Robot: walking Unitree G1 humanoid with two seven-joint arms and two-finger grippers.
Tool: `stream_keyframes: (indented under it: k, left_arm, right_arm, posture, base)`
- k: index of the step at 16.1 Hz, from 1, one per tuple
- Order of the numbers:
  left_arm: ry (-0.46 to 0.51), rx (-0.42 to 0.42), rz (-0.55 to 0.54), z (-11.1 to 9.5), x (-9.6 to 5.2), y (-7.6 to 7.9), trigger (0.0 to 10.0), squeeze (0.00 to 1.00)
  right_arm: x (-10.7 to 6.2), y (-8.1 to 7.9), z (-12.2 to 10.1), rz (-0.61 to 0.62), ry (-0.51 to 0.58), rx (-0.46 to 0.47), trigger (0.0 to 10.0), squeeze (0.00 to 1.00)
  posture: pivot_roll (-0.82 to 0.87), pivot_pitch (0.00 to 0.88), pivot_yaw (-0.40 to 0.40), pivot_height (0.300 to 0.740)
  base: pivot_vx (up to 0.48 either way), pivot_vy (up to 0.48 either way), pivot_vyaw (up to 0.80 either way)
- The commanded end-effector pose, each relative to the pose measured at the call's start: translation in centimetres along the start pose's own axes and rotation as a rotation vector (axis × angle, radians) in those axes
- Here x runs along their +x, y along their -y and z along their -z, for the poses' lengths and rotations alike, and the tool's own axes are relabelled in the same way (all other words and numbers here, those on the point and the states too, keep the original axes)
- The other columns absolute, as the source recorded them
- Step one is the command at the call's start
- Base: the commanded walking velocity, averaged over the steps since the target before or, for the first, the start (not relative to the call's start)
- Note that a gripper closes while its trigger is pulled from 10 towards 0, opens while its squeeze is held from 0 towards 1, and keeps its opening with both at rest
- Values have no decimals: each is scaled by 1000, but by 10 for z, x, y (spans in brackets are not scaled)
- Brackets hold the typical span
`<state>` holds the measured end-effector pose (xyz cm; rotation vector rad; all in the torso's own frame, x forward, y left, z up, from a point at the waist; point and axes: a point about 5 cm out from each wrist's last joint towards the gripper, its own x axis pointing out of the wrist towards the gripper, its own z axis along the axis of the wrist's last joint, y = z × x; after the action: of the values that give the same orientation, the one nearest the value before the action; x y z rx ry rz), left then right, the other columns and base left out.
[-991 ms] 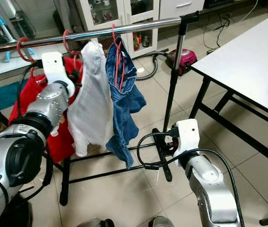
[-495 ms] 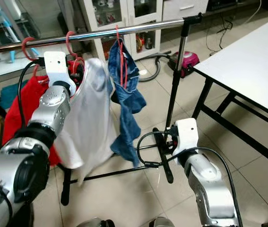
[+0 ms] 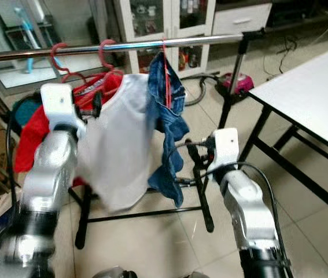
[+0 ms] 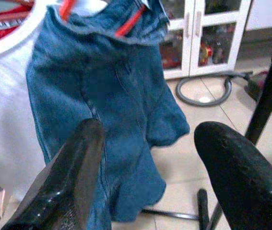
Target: Hang hanger
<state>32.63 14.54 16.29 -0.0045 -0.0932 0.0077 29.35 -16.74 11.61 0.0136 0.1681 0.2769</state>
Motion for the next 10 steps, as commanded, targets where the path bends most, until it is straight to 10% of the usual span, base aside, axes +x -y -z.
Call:
stream_keyframes:
  k: [1,5,6,10]
  left_arm:
    - [-29,-9,18,3,-11,3,10000,1000]
    - [-65,-4,48,12,-39,7,10000,1000]
    - [-50,26,37,10,-37,6,10000,0]
    - [25,22,84,-2,-29,15,10000,0]
  right_arm:
    - [3,0,1,6,7,2,10000,0]
    - [11,0,3,6,17,3,10000,0]
    - [15,-2,3,-1,19,3,10000,0]
    - [25,-2,-4,-9,47,-26,10000,0]
  posture:
    - [-83,0,59,740]
    - [-53,0,46,740]
    - [-42,0,40,740]
    - [-36,0,30,740]
  base:
    - [0,0,0]
    - [0,0,0]
    - [0,0,0]
    - [0,0,0]
